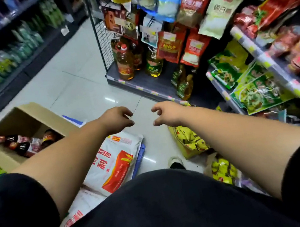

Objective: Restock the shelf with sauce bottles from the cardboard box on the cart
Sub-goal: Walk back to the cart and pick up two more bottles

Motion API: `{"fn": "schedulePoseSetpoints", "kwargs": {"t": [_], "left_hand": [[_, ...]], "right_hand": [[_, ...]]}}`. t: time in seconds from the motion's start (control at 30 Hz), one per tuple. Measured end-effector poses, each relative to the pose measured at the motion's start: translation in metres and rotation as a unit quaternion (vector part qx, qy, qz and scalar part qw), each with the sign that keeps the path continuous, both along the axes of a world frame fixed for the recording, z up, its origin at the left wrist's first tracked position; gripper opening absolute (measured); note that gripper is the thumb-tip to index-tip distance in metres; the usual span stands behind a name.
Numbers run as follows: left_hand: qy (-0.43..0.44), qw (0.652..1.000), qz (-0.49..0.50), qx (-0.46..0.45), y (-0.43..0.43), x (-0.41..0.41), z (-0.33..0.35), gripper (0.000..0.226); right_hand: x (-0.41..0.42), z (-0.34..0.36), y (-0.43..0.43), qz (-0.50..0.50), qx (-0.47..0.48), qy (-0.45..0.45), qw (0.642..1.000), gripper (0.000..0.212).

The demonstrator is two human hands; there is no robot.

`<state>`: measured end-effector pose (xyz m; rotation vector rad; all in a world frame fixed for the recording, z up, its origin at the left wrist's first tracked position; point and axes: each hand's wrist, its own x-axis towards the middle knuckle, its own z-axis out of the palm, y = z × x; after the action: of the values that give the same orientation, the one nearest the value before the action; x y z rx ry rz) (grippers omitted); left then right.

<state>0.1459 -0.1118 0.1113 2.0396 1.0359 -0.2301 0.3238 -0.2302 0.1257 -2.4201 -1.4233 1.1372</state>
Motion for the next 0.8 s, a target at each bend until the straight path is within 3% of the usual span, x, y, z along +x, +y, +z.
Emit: {"fn": "schedulePoseSetpoints", "kwargs": {"t": [0.13,0.33,0.6,0.8], "left_hand": [[0.007,0.992,0.124,0.003,0.032,0.007,-0.016,0.037],[-0.013,0.937,0.347,-0.019,0.047,-0.005,-0.024,0.036],[-0.023,0.857,0.514,-0.019,0.012,-0.08,-0.022,0.035],[0.005,0.792,0.61,-0.026,-0.012,-0.152,-0.032,0.037]], "right_hand": [[0.038,-0.006,0.07,0.093,-0.001,0.009,0.996,0.064],[0.055,0.001,0.158,0.261,-0.001,0.025,0.965,0.063],[-0.058,-0.008,0.214,0.443,-0.017,0.087,0.892,0.061],[-0.144,-0.024,0.236,0.526,-0.037,0.074,0.846,0.06]]}}
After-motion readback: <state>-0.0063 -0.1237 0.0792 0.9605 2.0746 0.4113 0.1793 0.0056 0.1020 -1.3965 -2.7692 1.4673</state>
